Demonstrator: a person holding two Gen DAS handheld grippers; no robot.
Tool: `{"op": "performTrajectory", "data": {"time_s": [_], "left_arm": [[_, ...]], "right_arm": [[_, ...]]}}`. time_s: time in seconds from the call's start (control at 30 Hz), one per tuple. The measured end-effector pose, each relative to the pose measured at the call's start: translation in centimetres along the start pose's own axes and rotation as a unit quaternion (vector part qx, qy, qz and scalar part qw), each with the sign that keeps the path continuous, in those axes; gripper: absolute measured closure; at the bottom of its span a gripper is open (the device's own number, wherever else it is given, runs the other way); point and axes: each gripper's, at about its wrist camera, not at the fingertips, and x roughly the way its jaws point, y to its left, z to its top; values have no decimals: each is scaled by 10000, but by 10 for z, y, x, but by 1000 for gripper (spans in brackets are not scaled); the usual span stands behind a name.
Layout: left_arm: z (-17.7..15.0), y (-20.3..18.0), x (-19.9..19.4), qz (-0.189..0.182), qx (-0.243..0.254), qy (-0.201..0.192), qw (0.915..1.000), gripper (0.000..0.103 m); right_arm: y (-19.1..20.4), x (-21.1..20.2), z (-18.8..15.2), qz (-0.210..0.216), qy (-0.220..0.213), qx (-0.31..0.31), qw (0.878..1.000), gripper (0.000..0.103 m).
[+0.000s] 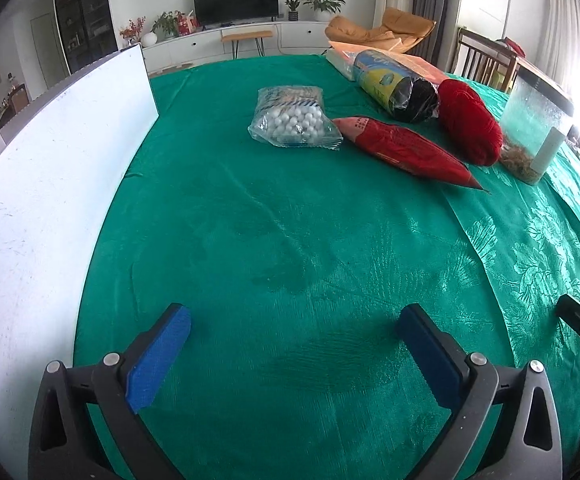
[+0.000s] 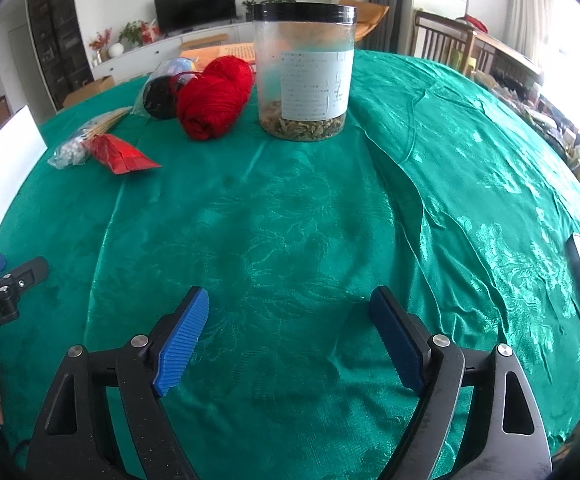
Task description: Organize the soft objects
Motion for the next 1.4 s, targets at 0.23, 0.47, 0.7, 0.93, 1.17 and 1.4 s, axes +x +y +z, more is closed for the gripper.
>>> {"op": "performTrajectory", "data": {"time_s": [0.23, 0.47, 0.7, 0.93, 1.17, 1.4], "left_arm": [[0, 0, 0, -3, -1, 0, 10000, 0], [0, 0, 0, -17, 43, 3, 10000, 0], [-8, 8, -8, -63, 160, -17, 9999, 0], [-7, 8, -7, -35, 107, -23, 9999, 0], [-7, 8, -7, -36, 104, -24, 9999, 0], [-7, 8, -7, -35, 100, -25, 9999, 0]], "right_arm": [[0, 0, 0, -4, 0, 1, 10000, 18], [0, 0, 0, -1, 4, -1, 10000, 17], [0, 0, 0, -2, 6, -3, 10000, 17], [7, -1, 14, 358, -95, -167, 9992, 17], [84, 13, 103, 143, -690, -1851, 9802, 20], [129, 77, 131, -952, -426, -2922, 9507, 25]]}}
